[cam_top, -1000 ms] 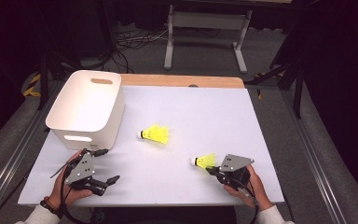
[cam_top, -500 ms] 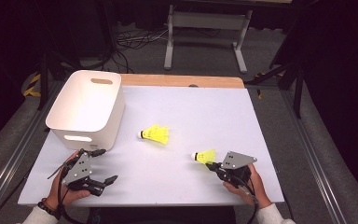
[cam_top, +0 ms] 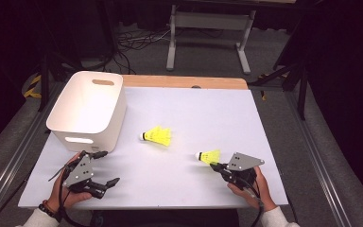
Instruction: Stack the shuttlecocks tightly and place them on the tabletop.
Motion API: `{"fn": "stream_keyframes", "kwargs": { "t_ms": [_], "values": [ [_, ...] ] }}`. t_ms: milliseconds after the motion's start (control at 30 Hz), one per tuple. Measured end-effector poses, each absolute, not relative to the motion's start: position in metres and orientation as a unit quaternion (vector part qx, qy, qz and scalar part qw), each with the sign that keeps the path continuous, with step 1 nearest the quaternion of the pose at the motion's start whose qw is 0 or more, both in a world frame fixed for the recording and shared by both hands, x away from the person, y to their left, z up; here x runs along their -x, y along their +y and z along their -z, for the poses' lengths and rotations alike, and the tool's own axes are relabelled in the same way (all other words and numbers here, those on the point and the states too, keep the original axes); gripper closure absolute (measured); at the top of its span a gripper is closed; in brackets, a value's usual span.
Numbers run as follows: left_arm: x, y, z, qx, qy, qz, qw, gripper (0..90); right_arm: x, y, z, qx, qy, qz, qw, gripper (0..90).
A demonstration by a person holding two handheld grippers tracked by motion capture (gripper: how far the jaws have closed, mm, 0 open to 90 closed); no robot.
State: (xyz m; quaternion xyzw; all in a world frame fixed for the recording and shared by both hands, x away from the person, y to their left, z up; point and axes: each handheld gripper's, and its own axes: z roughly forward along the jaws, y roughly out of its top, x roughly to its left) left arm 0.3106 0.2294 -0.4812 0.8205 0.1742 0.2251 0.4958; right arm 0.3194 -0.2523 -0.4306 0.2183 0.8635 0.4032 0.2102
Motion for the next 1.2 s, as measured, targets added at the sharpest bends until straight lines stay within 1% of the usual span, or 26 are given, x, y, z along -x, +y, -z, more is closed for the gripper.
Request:
{"fn": "stream_keyframes", "kwargs": {
  "t_ms": [633, 867, 1200],
  "values": [
    [-0.311, 0.227, 0.481, -0.819, 0.173, -0.221, 0.500, 5.9, -0.330, -0.250, 0.423, -0.224, 0.855, -0.412, 0.223, 90.0],
    [-0.313, 0.224, 0.482, -0.821, 0.170, -0.217, 0.500, 6.0, -0.342, -0.245, 0.422, -0.227, 0.854, -0.413, 0.222, 90.0],
    [-0.314, 0.223, 0.481, -0.822, 0.167, -0.214, 0.501, 6.0, -0.373, -0.220, 0.424, -0.221, 0.860, -0.404, 0.221, 90.0]
  ]
}}
